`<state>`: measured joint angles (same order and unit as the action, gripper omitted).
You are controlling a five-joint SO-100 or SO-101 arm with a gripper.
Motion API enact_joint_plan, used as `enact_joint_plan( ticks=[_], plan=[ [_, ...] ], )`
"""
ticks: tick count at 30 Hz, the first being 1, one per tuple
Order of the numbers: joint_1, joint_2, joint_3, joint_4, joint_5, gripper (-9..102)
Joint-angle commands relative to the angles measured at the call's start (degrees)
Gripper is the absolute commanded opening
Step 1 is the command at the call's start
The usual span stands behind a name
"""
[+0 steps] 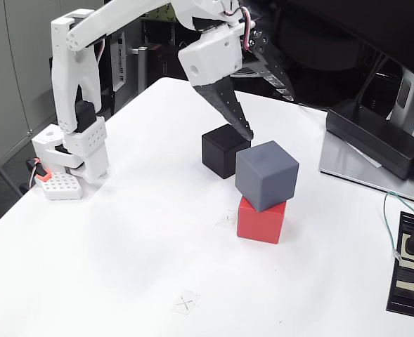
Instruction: Stack the three blocks in an ordered color.
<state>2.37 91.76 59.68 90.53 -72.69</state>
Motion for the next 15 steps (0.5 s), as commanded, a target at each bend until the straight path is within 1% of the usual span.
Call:
enact_joint_plan(
  ticks=[1, 9, 12, 15],
  plan=[
    [-1.7, 5.4, 3.0, 0.2, -0.2, 34],
    [-11.1, 21.7, 23.5, 0.2, 1.1, 34],
    [-15.0, 27.6, 31.7, 0.2, 4.9, 34],
    [-20.4, 30.8, 37.7, -0.4, 10.9, 34]
  ],
)
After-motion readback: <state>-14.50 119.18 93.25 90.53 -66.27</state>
